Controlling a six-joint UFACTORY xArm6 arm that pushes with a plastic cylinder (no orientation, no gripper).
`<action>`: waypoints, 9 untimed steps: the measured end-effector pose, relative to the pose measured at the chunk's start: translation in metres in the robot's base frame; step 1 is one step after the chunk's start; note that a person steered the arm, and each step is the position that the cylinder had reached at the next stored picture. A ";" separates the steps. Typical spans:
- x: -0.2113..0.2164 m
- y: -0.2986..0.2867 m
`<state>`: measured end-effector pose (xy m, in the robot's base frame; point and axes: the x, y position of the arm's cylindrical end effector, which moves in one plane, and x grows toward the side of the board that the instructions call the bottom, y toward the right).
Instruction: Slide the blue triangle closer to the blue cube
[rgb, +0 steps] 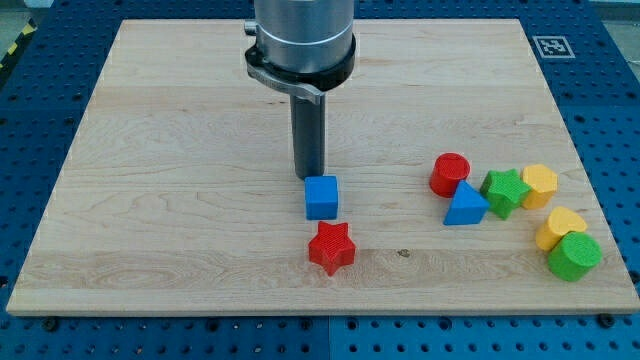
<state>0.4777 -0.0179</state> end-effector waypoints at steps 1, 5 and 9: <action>0.019 0.001; 0.000 0.052; 0.063 0.116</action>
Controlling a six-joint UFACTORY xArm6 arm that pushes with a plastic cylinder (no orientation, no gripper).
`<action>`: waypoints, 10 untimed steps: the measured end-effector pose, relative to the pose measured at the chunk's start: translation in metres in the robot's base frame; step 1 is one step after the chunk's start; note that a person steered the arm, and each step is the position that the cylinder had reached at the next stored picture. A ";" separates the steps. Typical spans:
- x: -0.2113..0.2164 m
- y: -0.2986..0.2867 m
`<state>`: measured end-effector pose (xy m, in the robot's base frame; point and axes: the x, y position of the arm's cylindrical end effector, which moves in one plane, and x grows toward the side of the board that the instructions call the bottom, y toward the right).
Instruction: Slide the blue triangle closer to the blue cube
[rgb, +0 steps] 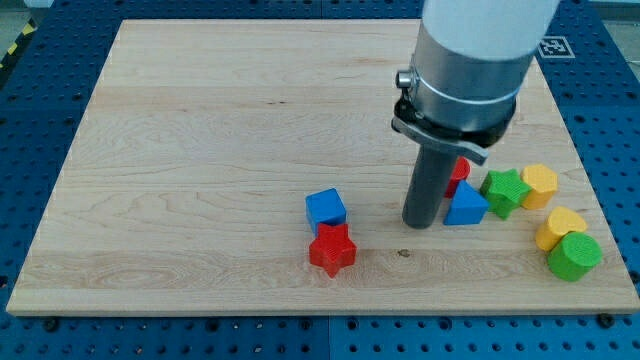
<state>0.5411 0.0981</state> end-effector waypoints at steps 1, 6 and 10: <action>0.018 0.002; -0.005 0.082; -0.034 -0.032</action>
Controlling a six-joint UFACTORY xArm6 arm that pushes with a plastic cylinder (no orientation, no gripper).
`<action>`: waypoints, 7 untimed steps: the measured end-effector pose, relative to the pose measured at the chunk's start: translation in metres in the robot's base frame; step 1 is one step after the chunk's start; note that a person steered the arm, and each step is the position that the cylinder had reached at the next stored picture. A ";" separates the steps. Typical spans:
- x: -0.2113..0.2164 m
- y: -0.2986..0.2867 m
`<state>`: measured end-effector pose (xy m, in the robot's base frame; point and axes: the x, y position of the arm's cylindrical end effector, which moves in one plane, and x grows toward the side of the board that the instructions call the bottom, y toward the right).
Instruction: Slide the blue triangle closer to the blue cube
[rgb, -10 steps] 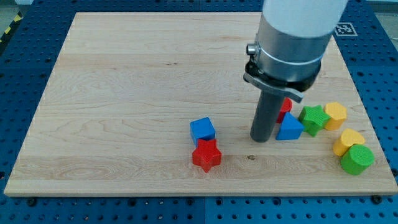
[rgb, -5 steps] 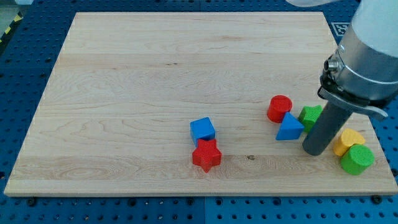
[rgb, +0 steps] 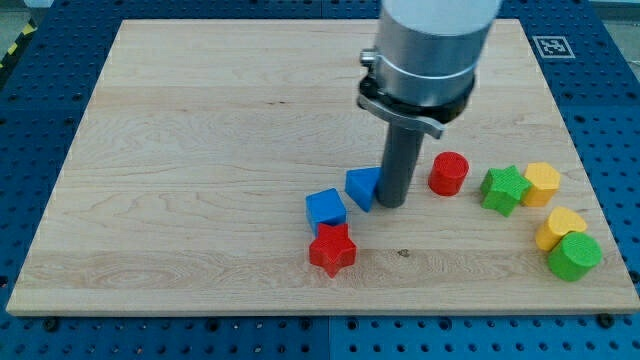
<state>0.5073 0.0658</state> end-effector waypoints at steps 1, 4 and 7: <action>-0.007 0.002; -0.063 -0.043; -0.016 -0.038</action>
